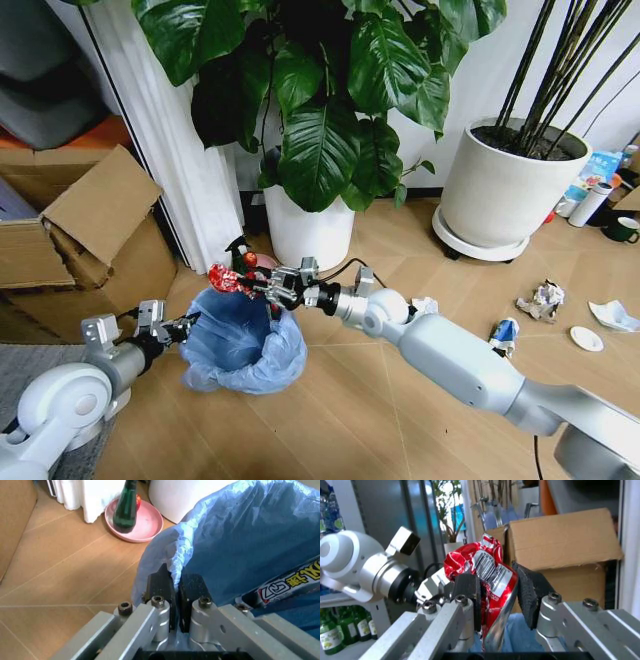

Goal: Pick up the trash bin and place the garbage on the floor into it.

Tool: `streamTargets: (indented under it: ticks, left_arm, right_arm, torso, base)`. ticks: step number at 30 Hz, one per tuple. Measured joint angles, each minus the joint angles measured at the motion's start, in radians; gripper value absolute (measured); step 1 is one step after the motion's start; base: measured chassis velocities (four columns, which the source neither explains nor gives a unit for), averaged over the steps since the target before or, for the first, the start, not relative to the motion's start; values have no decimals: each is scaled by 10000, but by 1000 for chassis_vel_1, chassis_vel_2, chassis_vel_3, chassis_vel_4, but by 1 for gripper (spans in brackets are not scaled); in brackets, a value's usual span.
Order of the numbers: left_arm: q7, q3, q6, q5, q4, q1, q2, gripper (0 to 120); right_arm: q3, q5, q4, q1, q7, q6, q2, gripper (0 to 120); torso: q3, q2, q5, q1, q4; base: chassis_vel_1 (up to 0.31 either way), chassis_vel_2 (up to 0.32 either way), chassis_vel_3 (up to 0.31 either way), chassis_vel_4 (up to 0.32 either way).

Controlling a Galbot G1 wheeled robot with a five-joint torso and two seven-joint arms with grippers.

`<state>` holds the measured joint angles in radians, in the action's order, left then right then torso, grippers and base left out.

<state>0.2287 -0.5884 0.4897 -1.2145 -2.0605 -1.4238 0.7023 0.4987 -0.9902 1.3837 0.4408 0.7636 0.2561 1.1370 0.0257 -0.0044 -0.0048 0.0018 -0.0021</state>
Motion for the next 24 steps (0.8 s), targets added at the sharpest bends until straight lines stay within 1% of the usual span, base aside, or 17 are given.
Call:
streamTargets:
  ticks: [4, 6, 8, 9, 10, 11, 13, 14, 15, 16, 17, 19, 20, 22, 23, 24]
  left_arm:
    - [0, -75, 0, -3, -11, -25, 17, 0]
    - [0, -87, 0, -3, -12, -37, 23, 0]
    - [0, -96, 0, -4, -14, -46, 31, 0]
    - [0, -96, 0, -3, -14, -46, 40, 0]
    - [0, -96, 0, -3, -14, -46, 40, 0]
    - [0, -92, 0, -1, -14, -46, 44, 0]
    - [0, -68, 0, 8, 16, -33, 47, 0]
    - [1, -65, 0, 9, 30, -28, 51, 0]
    - [1, -65, 0, 9, 30, -28, 51, 0]
    - [1, -61, 0, 9, 44, -23, 52, 0]
    - [2, -57, 0, 10, 58, -19, 52, 0]
    - [6, -55, 0, 16, 97, 10, 63, 0]
    - [6, -55, 0, 16, 97, 10, 63, 0]
    - [10, -88, 0, 17, 115, 17, 101, 0]
    - [2, -125, 0, 15, 116, -1, 130, 0]
    - [2, -125, 0, 15, 116, -1, 130, 0]
  right_arm:
    - [85, 135, -88, -11, 46, 13, 46, 19]
    - [85, 164, -98, -3, 49, 21, 53, 22]
    - [89, 184, -103, 17, 50, 32, 59, 30]
    - [91, 187, -102, 30, 50, 42, 58, 36]
    - [91, 187, -102, 30, 50, 42, 58, 36]
    - [93, 190, -100, 40, 50, 52, 55, 40]
    - [99, 191, -91, 43, 50, 71, 22, 52]
    - [98, 189, -86, 42, 50, 73, 14, 54]
    - [98, 189, -86, 42, 50, 73, 14, 54]
    - [94, 178, -76, 37, 51, 74, -3, 59]
    - [89, 164, -64, 23, 56, 77, -33, 62]
    - [11, 72, -22, 8, 30, 79, -78, 73]
    - [11, 72, -22, 8, 30, 79, -78, 73]
    - [-267, -69, 31, 88, -321, 93, -36, 81]
    - [-523, -91, 33, 174, -846, 169, 6, 88]
    - [-523, -91, 33, 174, -846, 169, 6, 88]
  torso:
    - [0, 0, 1, -1, 0]
    - [-1, 0, 1, -1, 0]
    - [0, 0, 2, -1, 0]
    - [-1, 0, 2, -1, 0]
    - [-1, 0, 2, -1, 0]
    - [0, 0, 2, -1, 0]
    - [0, 0, 2, -1, -1]
    - [0, 0, 2, -1, -1]
    - [0, 0, 2, -1, -1]
    - [0, 0, 2, -1, 0]
    - [0, 0, 3, 0, 0]
    - [0, 0, 3, -1, -1]
    - [0, 0, 3, -1, -1]
    - [-1, 0, 3, -1, -1]
    - [-1, 0, 3, -1, 1]
    - [-1, 0, 3, -1, 1]
  base:
    - [0, 0, 0, 0]
    - [0, 0, 0, 0]
    - [0, 0, 0, 0]
    - [0, 0, 0, 0]
    - [0, 0, 0, 0]
    - [0, 0, 0, 0]
    - [0, 0, 0, 0]
    - [0, 0, 0, 0]
    - [0, 0, 0, 0]
    - [0, 0, 0, 0]
    - [0, 0, 0, 0]
    - [0, 0, 0, 0]
    - [0, 0, 0, 0]
    - [0, 0, 0, 0]
    - [0, 0, 0, 0]
    - [0, 0, 0, 0]
